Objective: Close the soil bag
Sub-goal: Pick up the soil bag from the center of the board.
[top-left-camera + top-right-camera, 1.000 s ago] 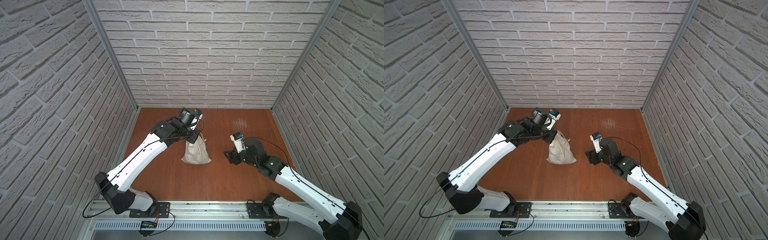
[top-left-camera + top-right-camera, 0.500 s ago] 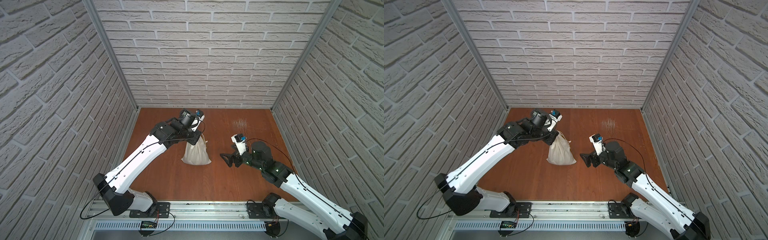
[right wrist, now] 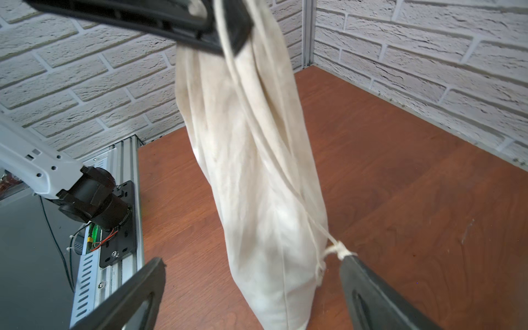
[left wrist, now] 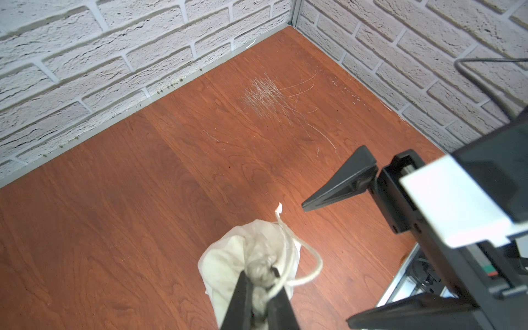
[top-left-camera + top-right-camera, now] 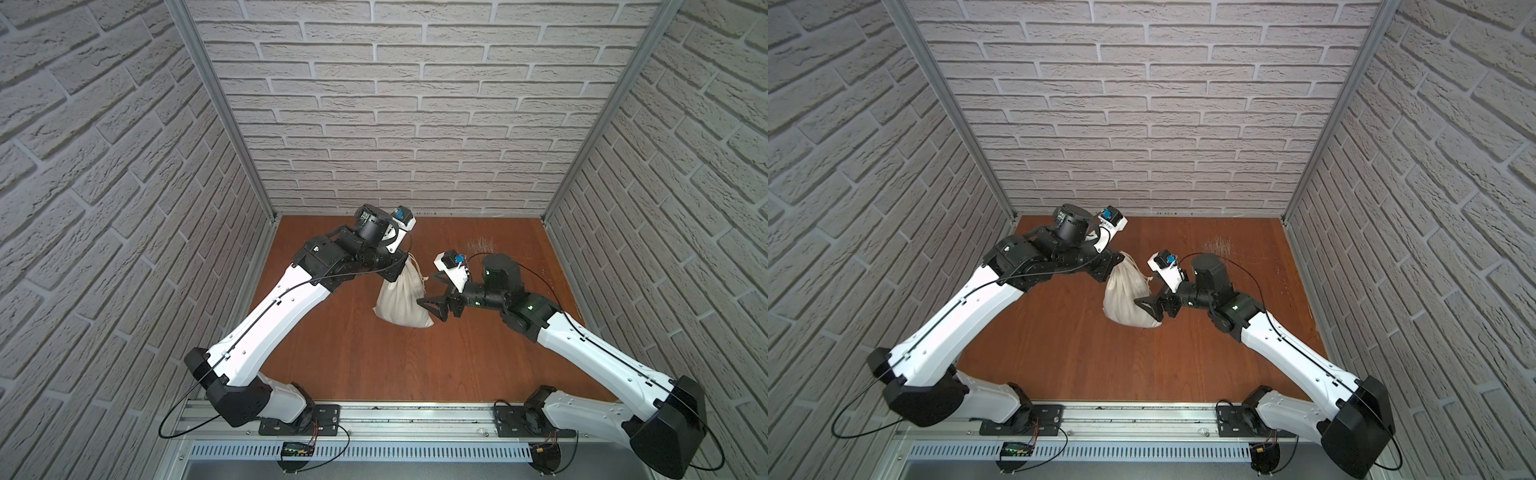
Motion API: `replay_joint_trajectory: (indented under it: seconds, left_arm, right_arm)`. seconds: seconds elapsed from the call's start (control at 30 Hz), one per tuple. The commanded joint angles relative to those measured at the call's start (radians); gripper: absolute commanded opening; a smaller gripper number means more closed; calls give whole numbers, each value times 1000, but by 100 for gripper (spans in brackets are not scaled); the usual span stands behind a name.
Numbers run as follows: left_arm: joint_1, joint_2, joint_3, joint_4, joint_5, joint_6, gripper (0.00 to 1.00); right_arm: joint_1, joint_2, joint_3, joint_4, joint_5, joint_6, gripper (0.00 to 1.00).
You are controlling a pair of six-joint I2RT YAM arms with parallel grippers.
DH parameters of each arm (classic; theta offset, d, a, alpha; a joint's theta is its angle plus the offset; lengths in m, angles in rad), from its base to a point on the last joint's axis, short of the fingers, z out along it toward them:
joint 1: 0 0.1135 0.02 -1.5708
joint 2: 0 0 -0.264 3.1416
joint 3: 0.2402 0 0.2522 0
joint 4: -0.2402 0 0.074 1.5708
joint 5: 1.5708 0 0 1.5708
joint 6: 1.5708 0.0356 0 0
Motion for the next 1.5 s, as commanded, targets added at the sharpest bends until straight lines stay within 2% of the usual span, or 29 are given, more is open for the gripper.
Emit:
replay_joint_trajectory:
  seconds: [0.0,0.23,0.6,0.7,0.83,0.97,1.0,1.07,1.17,1.2,1.3,1.47]
  left_arm:
    - [-12,9,57,100,28,-5,0]
    - [-35,55,112,93,32,-7,0]
    - [-54,89,178,111,37,-32,0]
    - [-53,87,184,119,34,-37,0]
    - [-54,85,187,124,35,-45,0]
    - [-53,79,186,125,31,-48,0]
    - [-53,77,186,121,29,-48,0]
    - [-54,74,180,119,19,-47,0]
    - [-53,66,169,123,10,-48,0]
    - [-53,61,163,127,6,-48,0]
    - [-54,48,143,134,-25,-49,0]
    - [-36,25,83,125,-165,-70,0]
  right_arm:
    - [-4,38,65,37,-74,-48,98]
    - [-4,121,139,24,-80,-59,98]
    - [4,162,80,125,-113,-9,98]
    - [4,162,52,150,-117,2,89]
    - [6,184,35,183,-136,27,69]
    - [8,191,14,242,-131,51,58]
    - [10,189,10,252,-125,55,50]
    - [12,184,7,253,-101,59,27]
    - [15,173,-7,261,-57,59,7]
    - [17,169,-12,264,-43,60,4]
    - [18,143,-43,299,2,72,3]
    - [18,73,-126,399,49,87,3]
